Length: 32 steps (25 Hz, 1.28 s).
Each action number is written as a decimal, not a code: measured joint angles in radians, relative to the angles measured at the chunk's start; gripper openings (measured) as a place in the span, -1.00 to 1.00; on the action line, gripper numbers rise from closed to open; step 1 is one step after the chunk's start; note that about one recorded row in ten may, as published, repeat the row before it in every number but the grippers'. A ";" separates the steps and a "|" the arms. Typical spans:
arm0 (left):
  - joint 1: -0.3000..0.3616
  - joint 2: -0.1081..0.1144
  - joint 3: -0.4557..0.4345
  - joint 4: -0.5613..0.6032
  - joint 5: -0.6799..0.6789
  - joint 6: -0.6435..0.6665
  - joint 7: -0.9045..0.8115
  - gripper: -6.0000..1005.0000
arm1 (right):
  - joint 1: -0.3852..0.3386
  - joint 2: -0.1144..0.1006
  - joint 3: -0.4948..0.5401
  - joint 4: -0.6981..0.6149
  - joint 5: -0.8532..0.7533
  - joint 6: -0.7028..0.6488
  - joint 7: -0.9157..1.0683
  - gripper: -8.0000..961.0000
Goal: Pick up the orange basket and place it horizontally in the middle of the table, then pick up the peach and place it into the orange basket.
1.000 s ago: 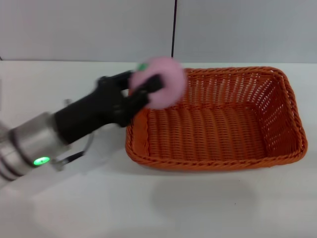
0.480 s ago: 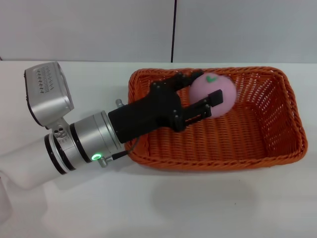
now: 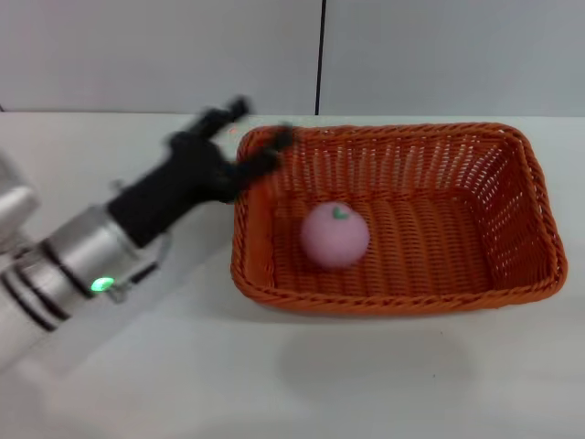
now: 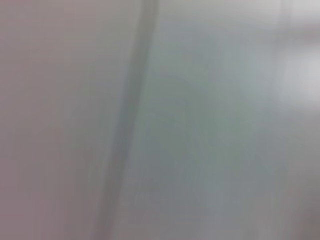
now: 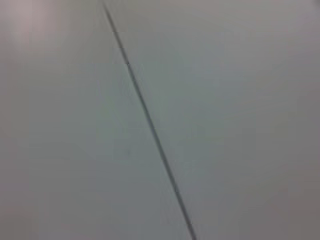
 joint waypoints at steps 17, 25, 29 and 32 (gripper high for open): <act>0.296 0.002 -0.553 0.071 0.000 -0.093 0.138 0.62 | 0.039 0.002 0.083 0.070 0.001 0.130 -0.227 0.16; 0.311 -0.006 -0.556 0.068 0.002 -0.105 0.261 0.62 | 0.106 0.007 0.140 0.133 0.002 0.123 -0.437 0.59; 0.317 -0.006 -0.554 0.070 0.002 -0.116 0.266 0.62 | 0.131 0.007 0.182 0.167 0.002 0.148 -0.454 0.70; 0.331 -0.006 -0.563 0.066 -0.001 -0.119 0.266 0.62 | 0.137 0.005 0.186 0.178 0.000 0.160 -0.425 0.73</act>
